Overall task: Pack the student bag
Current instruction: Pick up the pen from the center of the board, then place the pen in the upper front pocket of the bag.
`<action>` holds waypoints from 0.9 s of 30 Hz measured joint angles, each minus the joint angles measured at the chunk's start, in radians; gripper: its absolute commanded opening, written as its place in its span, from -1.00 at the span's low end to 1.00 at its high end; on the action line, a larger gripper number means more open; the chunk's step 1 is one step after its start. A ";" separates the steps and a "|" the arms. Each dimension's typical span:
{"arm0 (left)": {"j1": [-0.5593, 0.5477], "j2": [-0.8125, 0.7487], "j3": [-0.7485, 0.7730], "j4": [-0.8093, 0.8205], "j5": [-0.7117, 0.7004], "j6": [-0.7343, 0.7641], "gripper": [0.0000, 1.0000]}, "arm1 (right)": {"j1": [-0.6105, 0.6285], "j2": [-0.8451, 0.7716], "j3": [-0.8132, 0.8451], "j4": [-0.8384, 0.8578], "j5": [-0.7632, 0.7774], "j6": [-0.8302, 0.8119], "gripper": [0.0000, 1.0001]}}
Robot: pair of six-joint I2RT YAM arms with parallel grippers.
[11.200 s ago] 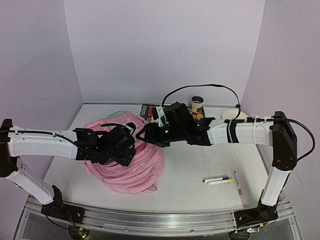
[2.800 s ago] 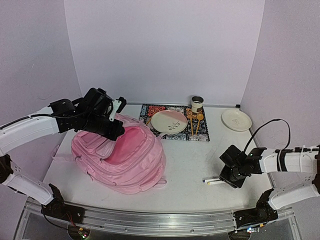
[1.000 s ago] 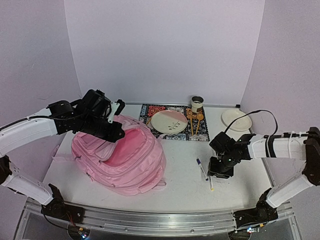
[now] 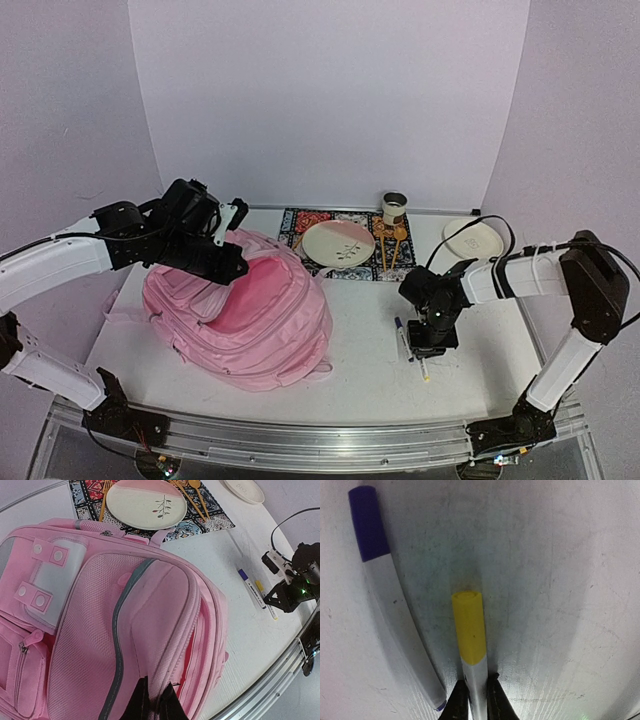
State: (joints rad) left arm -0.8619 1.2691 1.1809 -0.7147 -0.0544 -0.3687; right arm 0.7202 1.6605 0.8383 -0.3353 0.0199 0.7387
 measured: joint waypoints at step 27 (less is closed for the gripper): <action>0.000 0.028 0.002 0.001 0.051 -0.025 -1.00 | 0.089 -0.294 0.108 0.244 -0.104 0.174 -1.00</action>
State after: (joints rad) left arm -0.8619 1.2972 1.1829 -0.7139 -0.0033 -0.3935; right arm 0.8097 1.3668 0.9463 -0.0910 -0.0841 0.9129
